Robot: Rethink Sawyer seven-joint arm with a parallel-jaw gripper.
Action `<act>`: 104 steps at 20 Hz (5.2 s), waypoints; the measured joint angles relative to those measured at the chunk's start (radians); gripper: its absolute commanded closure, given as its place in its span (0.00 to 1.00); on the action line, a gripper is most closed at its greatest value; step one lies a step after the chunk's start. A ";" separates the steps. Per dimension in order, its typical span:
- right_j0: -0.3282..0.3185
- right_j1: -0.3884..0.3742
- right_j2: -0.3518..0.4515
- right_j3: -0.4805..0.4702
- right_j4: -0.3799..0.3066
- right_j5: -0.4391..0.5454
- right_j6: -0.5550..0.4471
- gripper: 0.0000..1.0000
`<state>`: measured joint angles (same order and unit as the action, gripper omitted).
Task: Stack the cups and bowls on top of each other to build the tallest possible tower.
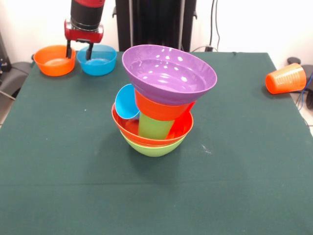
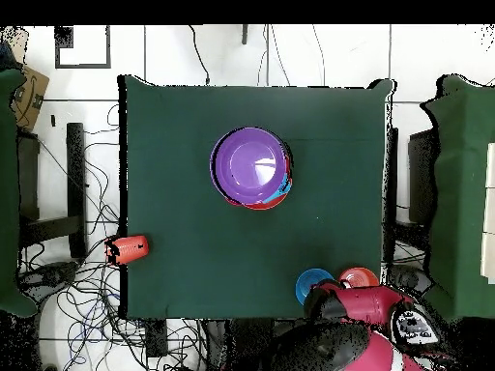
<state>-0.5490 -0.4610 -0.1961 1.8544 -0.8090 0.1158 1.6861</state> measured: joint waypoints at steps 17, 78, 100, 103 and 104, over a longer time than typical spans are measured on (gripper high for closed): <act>0.000 0.044 -0.004 -0.020 0.005 0.000 0.000 0.00; -0.082 -0.261 0.176 -0.028 0.009 0.275 0.000 1.00; -0.281 -0.411 0.455 0.031 0.065 0.445 -0.015 1.00; -0.290 -0.413 0.490 0.040 0.066 0.455 -0.015 1.00; -0.293 -0.415 0.497 0.042 0.066 0.456 -0.015 1.00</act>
<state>-0.8417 -0.8761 0.3013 1.8967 -0.7426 0.5713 1.6711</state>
